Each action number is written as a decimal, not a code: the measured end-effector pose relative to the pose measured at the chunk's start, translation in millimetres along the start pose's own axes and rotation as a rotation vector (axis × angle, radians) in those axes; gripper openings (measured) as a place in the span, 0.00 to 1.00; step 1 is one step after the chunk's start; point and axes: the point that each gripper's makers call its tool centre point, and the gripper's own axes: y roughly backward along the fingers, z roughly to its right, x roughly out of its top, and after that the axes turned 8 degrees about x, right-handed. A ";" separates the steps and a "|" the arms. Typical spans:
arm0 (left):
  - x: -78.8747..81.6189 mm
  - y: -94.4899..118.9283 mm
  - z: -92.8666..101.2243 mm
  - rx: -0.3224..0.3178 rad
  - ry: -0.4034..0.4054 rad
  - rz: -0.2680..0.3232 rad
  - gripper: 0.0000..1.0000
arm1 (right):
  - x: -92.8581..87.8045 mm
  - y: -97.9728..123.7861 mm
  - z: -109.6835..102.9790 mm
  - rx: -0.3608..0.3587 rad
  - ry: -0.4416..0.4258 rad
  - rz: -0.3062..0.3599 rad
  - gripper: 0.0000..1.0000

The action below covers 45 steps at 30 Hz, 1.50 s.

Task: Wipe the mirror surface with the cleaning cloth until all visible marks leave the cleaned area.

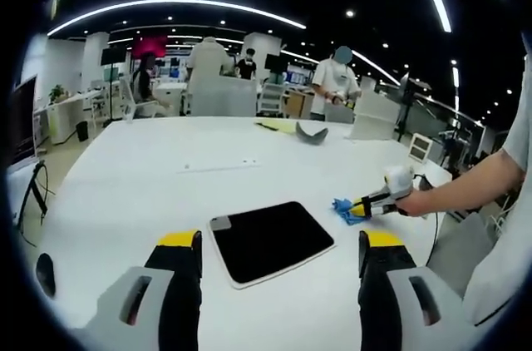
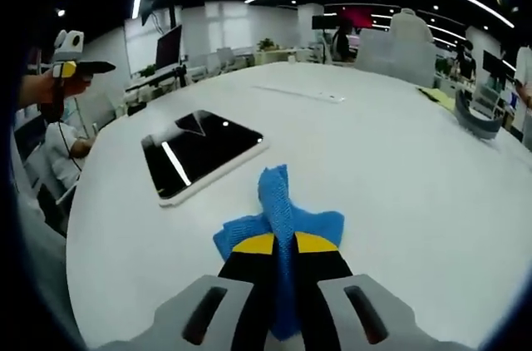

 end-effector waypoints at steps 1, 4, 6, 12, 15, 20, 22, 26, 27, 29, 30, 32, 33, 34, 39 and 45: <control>0.5 -0.4 -1.4 0.007 0.003 0.006 0.77 | 0.0 0.0 0.1 -0.001 -0.008 0.003 0.02; 0.5 -1.2 -1.1 0.011 0.001 0.010 0.75 | 1.4 -0.2 1.4 -0.008 -0.036 -0.003 0.02; 0.3 -1.2 0.9 0.006 -0.005 0.008 0.76 | 3.4 1.0 0.6 -0.018 -0.049 -0.023 0.02; 0.1 -0.5 3.4 -0.002 -0.039 0.007 0.78 | 31.8 15.6 -0.7 -0.041 -0.052 0.032 0.02; 0.8 0.7 3.0 -0.002 -0.039 0.015 0.78 | 53.6 26.2 -2.5 -0.045 -0.049 0.079 0.02; -3.2 3.1 5.3 -0.013 -0.052 0.013 0.77 | 55.8 28.6 -6.7 -0.039 -0.032 0.059 0.02; -4.2 3.3 5.3 -0.016 -0.059 0.010 0.78 | 55.6 29.5 -6.8 -0.041 -0.039 0.056 0.02; 0.4 6.4 7.1 -0.023 -0.057 0.022 0.78 | 65.0 26.8 -17.5 -0.029 -0.029 0.063 0.02; 1.2 6.5 7.1 -0.025 -0.058 0.025 0.78 | 67.5 24.9 -20.1 -0.023 -0.028 0.063 0.02; 1.8 6.8 6.9 -0.025 -0.061 0.029 0.77 | 76.0 18.2 -27.8 -0.009 -0.025 0.067 0.02; 2.1 7.2 7.1 -0.026 -0.062 0.031 0.77 | 80.3 14.6 -31.5 -0.002 -0.020 0.071 0.02; 1.9 7.8 6.2 -0.026 -0.062 0.034 0.77 | 90.3 2.6 -39.0 0.020 -0.007 0.076 0.02; 1.7 7.9 6.0 -0.026 -0.062 0.033 0.77 | 98.1 -4.2 -47.1 0.035 -0.001 0.080 0.02; 1.4 8.6 5.7 -0.026 -0.065 0.032 0.77 | 102.6 -8.8 -51.3 0.044 0.007 0.082 0.02; 4.1 11.2 -0.4 -0.028 -0.062 0.038 0.77 | 130.4 -39.6 -78.1 0.098 0.037 0.094 0.02; 7.6 11.9 -8.3 -0.041 -0.055 0.044 0.71 | 154.4 -73.5 -103.1 0.136 0.052 0.090 0.02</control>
